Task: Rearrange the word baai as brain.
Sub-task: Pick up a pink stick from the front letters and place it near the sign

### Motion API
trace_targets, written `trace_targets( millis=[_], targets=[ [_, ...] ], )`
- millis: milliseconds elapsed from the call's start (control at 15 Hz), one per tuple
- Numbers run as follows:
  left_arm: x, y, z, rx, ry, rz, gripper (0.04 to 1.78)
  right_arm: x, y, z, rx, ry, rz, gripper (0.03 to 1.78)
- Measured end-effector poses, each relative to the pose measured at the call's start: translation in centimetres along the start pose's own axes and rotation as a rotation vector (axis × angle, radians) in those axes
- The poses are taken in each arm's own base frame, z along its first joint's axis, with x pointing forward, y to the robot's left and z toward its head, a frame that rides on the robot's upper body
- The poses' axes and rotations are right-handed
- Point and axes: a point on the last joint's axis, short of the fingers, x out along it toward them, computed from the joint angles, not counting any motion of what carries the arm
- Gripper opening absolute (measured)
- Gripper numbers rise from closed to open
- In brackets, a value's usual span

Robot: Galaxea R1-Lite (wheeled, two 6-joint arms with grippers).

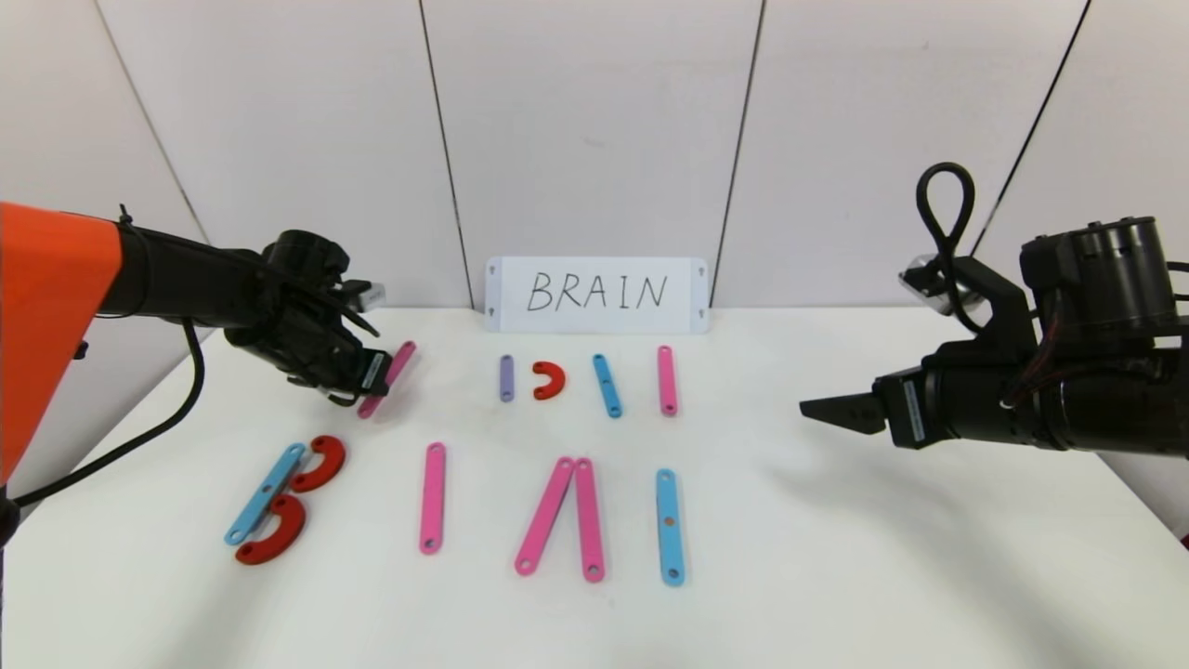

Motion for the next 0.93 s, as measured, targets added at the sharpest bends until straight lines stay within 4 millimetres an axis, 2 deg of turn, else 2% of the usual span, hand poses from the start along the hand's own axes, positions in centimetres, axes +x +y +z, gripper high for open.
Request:
trace_targets(
  millis=[333, 533, 667, 933],
  targets=[
    [0.9, 0.3, 0.4, 0.007, 0.0, -0.006, 0.28, 0.1, 0.0, -0.1, -0.002, 0.004, 0.001, 1.74],
    [1.3, 0.3, 0.6, 0.006, -0.004, -0.007, 0.43, 0.1, 0.0, -0.1, -0.002, 0.005, 0.0, 1.74],
    [1.5, 0.3, 0.6, 0.003, -0.003, -0.007, 0.65, 0.1, 0.0, -0.1, -0.002, 0.006, 0.0, 1.74],
    [1.3, 0.3, 0.7, 0.0, -0.009, -0.006, 1.34, 0.1, 0.0, -0.1, -0.003, 0.006, 0.001, 1.74]
  ],
)
